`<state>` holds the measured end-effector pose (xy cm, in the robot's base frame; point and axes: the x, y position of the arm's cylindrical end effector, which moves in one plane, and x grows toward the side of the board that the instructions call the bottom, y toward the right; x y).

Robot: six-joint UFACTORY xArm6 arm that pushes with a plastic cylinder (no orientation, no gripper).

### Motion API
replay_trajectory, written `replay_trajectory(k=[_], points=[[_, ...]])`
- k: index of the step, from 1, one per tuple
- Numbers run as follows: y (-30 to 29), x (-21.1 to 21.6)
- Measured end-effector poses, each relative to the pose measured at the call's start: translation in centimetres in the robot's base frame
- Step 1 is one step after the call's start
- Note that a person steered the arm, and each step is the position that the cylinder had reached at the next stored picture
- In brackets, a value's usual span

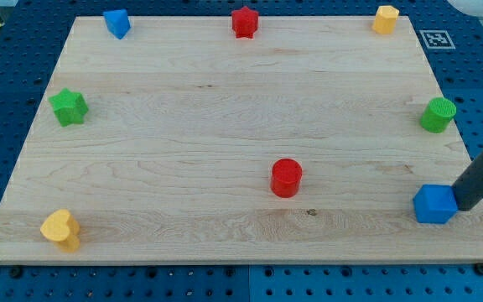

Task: Push the blue cube towards the bottom center

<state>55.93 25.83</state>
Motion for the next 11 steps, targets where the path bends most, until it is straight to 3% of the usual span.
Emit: replay_trajectory(k=[11], points=[[-12.4, 3.2]])
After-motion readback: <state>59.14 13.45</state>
